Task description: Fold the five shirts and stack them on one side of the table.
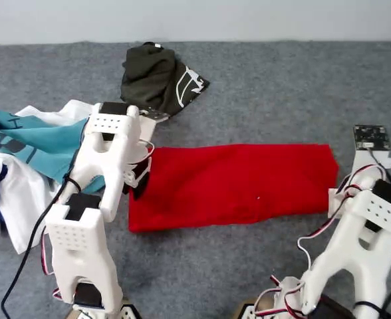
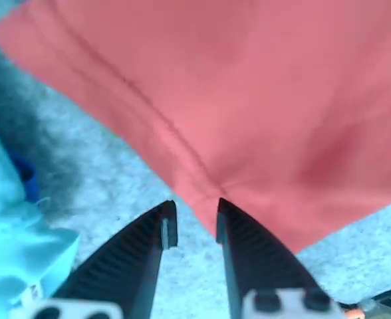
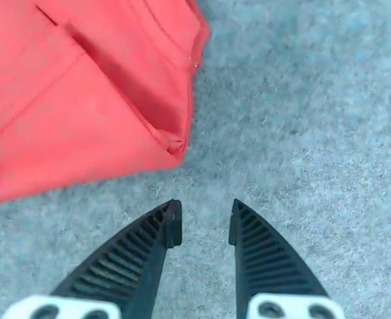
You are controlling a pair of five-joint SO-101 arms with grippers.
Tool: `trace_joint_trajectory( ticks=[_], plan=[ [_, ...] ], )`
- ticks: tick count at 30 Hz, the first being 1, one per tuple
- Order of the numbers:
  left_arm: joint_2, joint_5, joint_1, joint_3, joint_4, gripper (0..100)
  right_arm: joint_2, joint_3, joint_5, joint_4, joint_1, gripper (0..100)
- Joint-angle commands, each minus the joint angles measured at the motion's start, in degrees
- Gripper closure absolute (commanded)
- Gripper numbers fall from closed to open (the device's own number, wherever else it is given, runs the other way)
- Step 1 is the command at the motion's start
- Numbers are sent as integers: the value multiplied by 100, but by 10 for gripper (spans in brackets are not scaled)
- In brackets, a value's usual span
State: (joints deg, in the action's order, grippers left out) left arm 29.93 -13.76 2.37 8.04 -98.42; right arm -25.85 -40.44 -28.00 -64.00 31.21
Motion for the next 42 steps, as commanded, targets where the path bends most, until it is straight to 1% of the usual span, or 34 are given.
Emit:
trace_joint_trajectory(
  ticks=[1,5,10,18,22,24,28,33,36,38,42],
  plan=[
    [-26,-211,9,198,0,868,-198,26,-79,-48,57,873],
    [-18,-220,-176,215,35,840,-198,35,-79,-198,31,873],
    [114,-211,-352,180,457,841,-198,35,-79,-295,31,873],
    [1116,-211,-18,233,571,842,-207,35,-62,-295,31,873],
    [1266,-220,97,514,404,845,-207,35,-62,-295,31,873],
    [1284,-220,158,558,404,865,-207,35,-62,-295,31,873],
    [1292,-220,281,549,369,978,-207,35,-53,-295,31,873],
    [1292,-246,299,541,316,982,-207,35,-53,-295,31,873],
    [1292,-466,308,541,255,986,-207,35,-53,-295,31,873],
    [1275,-475,308,585,167,986,-207,35,-53,-295,31,873],
    [1160,79,255,875,35,987,-207,35,-53,-295,31,873]
  ],
)
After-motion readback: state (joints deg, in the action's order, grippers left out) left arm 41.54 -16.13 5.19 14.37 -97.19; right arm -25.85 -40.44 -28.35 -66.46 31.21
